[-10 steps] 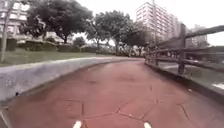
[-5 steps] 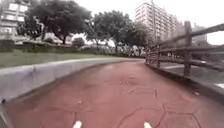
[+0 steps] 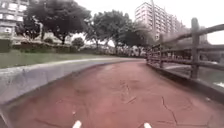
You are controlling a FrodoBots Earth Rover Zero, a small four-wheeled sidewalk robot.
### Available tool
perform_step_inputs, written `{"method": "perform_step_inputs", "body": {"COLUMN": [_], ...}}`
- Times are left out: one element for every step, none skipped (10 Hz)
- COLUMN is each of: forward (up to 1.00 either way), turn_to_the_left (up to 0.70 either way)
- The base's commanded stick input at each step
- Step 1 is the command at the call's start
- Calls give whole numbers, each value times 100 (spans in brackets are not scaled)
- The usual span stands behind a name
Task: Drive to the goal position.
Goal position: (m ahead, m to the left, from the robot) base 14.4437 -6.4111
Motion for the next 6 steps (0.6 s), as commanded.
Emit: {"method": "perform_step_inputs", "body": {"forward": [50,50,50,50,50,50], "turn_to_the_left": [0,0,0,0,0,0]}}
